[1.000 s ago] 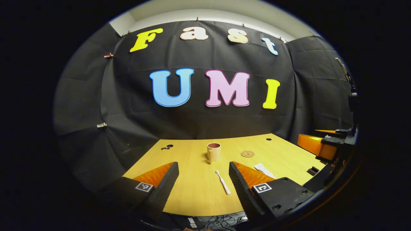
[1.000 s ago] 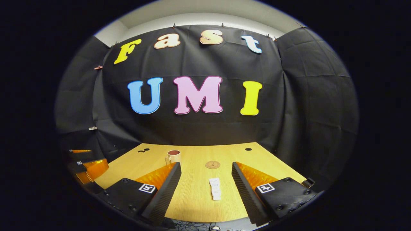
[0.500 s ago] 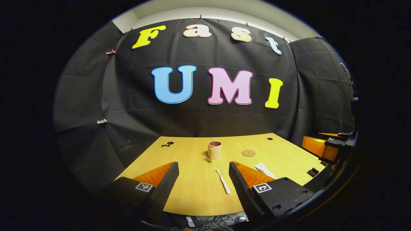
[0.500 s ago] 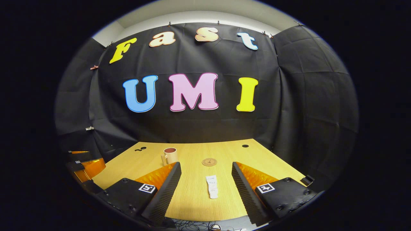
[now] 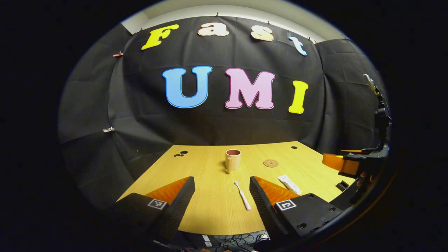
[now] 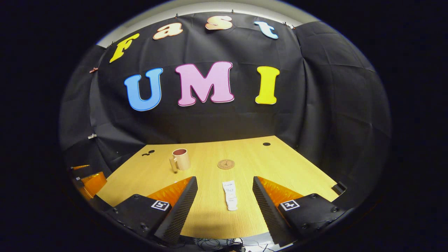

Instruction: Put the toothbrush and toothpaste on the desktop into the cup, then pick up the cup and place it on the coaster on the desktop.

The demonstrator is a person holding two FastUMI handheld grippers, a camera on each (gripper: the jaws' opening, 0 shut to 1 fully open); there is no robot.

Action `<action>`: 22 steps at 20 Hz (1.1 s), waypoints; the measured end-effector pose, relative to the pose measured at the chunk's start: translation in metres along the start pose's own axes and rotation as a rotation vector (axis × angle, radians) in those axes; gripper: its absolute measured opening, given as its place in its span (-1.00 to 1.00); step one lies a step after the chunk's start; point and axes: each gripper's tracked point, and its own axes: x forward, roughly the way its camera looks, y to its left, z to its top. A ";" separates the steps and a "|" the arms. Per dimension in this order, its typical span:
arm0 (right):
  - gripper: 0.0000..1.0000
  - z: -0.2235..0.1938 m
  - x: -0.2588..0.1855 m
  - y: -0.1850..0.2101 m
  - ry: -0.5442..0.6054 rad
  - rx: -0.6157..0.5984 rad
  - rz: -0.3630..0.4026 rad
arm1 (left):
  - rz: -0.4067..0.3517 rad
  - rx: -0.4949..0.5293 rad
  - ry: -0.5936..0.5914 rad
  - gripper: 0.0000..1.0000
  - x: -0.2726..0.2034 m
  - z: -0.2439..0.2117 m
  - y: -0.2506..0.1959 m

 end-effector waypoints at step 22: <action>0.96 -0.175 0.195 -0.018 0.683 -0.025 0.021 | 0.148 0.030 0.262 0.92 0.105 -0.064 0.012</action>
